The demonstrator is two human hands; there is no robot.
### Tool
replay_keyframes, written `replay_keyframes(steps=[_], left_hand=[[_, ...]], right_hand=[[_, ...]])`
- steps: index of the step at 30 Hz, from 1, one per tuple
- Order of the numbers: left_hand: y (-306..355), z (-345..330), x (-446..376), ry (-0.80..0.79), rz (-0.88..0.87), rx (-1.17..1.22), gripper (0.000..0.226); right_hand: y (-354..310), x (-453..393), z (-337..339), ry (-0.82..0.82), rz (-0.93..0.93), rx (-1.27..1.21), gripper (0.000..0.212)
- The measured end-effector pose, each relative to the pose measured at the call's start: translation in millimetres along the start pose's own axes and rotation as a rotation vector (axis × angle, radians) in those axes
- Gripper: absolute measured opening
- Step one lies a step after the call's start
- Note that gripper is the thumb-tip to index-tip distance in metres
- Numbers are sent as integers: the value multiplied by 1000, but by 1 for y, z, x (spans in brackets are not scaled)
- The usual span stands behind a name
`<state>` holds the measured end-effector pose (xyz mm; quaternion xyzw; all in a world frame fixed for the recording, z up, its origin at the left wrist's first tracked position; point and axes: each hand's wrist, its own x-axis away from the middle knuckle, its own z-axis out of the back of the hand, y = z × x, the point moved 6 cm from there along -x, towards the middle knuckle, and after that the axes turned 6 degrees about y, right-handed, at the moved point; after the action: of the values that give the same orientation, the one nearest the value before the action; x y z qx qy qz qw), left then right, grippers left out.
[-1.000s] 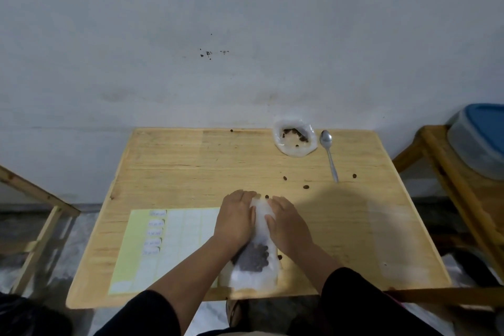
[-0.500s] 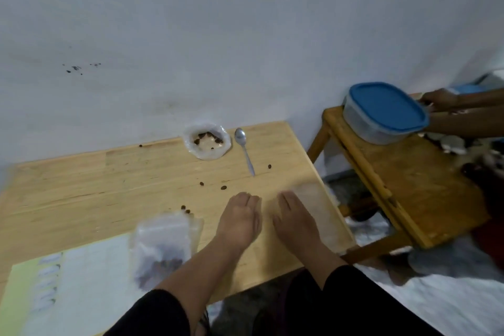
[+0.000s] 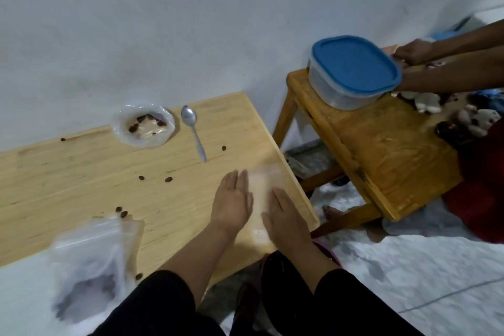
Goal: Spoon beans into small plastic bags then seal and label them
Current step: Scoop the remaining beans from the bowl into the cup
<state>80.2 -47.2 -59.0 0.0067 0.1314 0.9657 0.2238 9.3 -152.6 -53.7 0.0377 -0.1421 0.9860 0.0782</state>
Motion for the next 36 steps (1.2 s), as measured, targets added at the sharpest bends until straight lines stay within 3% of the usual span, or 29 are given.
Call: replay_keyframes(steps=[4, 9, 12, 18, 22, 24, 27, 32, 36], left_hand=[[-6, 4, -16, 139, 113, 259, 48], [-12, 29, -20, 244, 290, 620, 34], [-17, 43, -22, 246, 319, 708, 34], [-40, 93, -25, 346, 254, 689, 34], [-68, 142, -23, 459, 278, 736, 33], [-84, 169, -18, 583, 322, 731, 33], [-108, 197, -5, 747, 443, 775, 38], [-134, 214, 9, 719, 488, 937, 40], [-158, 225, 22, 731, 497, 985, 35]], right_hand=[[2, 1, 4, 87, 47, -18, 67], [5, -11, 12, 117, 54, -101, 64], [3, -26, 24, 109, 37, -206, 59], [-42, -64, 87, 404, 231, -164, 64], [-89, -83, 124, 497, 334, -266, 19], [-113, -90, 136, 476, 320, -374, 20], [-143, -97, 143, 372, 106, -601, 14], [-201, -99, 132, 150, -34, -1133, 8], [-244, -100, 117, -25, 33, -1290, 18]])
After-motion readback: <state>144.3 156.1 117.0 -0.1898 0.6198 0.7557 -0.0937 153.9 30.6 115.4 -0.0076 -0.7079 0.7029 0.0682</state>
